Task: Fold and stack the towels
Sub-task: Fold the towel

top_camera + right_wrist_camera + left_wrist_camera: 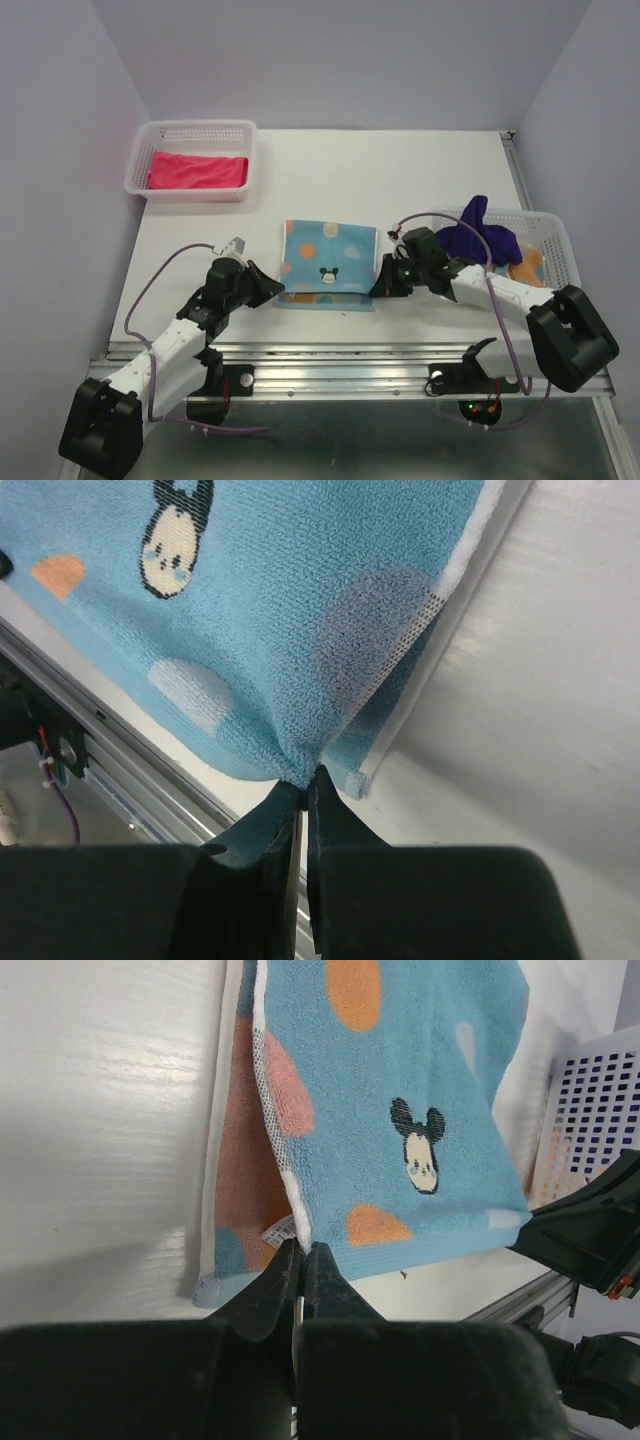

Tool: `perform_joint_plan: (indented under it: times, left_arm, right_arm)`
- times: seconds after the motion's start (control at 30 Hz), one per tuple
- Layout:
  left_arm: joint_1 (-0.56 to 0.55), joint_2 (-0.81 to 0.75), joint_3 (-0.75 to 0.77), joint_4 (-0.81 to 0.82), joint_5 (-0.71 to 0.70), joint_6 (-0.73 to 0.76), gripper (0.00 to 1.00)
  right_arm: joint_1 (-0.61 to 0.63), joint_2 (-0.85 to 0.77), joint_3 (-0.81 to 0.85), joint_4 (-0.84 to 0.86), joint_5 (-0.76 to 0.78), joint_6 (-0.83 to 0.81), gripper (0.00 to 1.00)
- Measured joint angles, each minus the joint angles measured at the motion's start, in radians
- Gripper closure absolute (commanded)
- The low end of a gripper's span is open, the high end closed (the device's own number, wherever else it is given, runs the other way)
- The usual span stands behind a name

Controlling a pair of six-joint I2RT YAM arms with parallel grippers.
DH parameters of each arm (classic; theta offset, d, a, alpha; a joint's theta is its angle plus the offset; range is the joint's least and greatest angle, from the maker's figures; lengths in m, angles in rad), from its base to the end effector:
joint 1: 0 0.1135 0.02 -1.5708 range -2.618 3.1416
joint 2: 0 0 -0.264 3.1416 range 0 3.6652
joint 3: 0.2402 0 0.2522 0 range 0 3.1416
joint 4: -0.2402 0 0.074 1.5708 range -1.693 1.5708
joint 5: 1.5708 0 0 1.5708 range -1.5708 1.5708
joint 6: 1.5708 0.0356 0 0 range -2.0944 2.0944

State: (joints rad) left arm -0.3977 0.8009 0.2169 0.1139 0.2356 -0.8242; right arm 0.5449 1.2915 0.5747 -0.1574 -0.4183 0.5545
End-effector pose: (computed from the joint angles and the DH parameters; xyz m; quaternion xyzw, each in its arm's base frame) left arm 0.1540 -0.0737 0.1688 -0.1191 0.8403 -0.3800 0.3679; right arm 0.1975 0.1366 0.1699 -0.0664 0.9198 0.3408 0.1827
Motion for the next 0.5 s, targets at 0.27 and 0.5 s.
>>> perform_joint_plan:
  times: [0.27,0.5]
  left_arm:
    - [-0.003,0.009,-0.002,-0.013,0.005,-0.019,0.8]
    - [-0.003,-0.018,0.002,-0.105,-0.03,-0.034,0.17]
  right_arm:
    - [0.014,0.056,-0.002,-0.025,0.001,-0.005,0.53]
    - [0.018,0.006,-0.009,-0.074,0.018,-0.009,0.16]
